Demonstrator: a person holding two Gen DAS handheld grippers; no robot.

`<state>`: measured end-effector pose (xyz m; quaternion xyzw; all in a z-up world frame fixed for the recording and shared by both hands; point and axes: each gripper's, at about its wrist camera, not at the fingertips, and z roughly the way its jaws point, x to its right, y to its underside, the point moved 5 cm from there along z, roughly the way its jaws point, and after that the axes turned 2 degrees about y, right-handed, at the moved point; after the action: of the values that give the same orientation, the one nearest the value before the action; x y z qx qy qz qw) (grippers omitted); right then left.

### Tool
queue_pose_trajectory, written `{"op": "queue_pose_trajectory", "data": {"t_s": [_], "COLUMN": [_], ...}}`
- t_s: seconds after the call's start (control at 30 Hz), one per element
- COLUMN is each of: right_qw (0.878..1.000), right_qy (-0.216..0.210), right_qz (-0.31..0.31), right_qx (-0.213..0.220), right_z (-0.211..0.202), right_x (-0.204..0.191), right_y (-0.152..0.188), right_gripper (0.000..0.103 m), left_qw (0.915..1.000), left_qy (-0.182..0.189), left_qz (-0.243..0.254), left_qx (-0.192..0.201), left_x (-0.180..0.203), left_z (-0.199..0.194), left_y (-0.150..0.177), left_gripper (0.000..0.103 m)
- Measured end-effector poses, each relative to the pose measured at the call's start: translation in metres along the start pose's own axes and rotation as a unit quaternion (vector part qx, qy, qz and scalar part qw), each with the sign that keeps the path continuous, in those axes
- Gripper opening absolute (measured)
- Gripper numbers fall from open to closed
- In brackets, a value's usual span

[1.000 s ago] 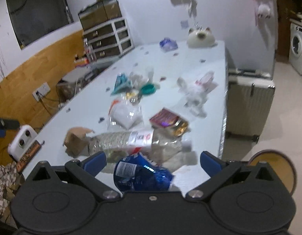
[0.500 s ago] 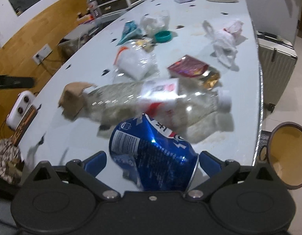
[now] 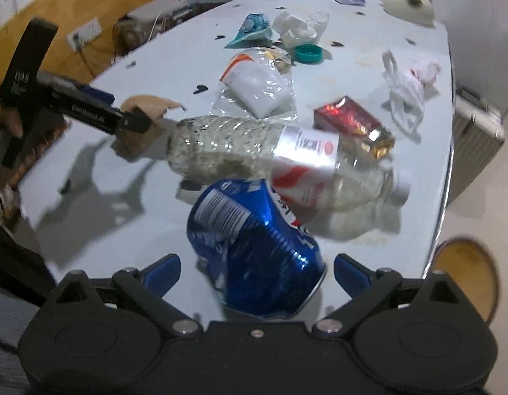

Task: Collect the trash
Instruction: 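Grasp the cardboard scrap with the left gripper while the right gripper grasps the crushed blue can, then carry the cardboard and blue can with both grippers over the trash bin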

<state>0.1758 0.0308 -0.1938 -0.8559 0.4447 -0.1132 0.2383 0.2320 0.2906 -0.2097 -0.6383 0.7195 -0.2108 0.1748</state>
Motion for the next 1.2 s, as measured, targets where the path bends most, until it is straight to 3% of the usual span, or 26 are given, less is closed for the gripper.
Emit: {"op": "queue_pose_trajectory", "data": {"t_s": [0.17, 0.33, 0.47, 0.53, 0.63, 0.87, 1.2], "right_qw": [0.994, 0.974, 0.965, 0.970, 0.979, 0.996, 0.998], "right_qy": [0.016, 0.016, 0.017, 0.011, 0.000, -0.022, -0.019], "right_qz": [-0.108, -0.225, -0.255, -0.236, -0.194, -0.075, 0.045], "right_qx": [-0.012, -0.034, -0.054, -0.058, -0.057, -0.032, 0.039], "right_z": [0.011, 0.030, 0.040, 0.039, 0.035, 0.017, -0.029], "right_x": [-0.016, -0.037, -0.041, -0.039, -0.034, -0.026, -0.013], "right_y": [-0.012, -0.009, -0.004, -0.004, -0.006, -0.016, -0.034], "right_gripper": [0.101, 0.101, 0.096, 0.085, 0.079, 0.078, 0.078], "left_qw": [0.9997, 0.9992, 0.9984, 0.9977, 0.9971, 0.9960, 0.9918], "left_qy": [0.011, 0.023, 0.027, 0.028, 0.026, 0.022, 0.012], "left_qz": [-0.021, -0.033, -0.050, -0.062, -0.071, -0.086, -0.121], "left_qx": [0.003, 0.003, 0.003, 0.004, 0.010, 0.012, 0.041], "left_x": [-0.007, -0.008, -0.008, -0.009, -0.009, -0.008, -0.006], "left_z": [0.006, 0.013, 0.017, 0.017, 0.015, 0.005, -0.048], "left_y": [-0.005, -0.010, -0.015, -0.016, -0.017, -0.011, -0.001], "left_gripper": [0.095, 0.092, 0.082, 0.079, 0.076, 0.075, 0.075]}}
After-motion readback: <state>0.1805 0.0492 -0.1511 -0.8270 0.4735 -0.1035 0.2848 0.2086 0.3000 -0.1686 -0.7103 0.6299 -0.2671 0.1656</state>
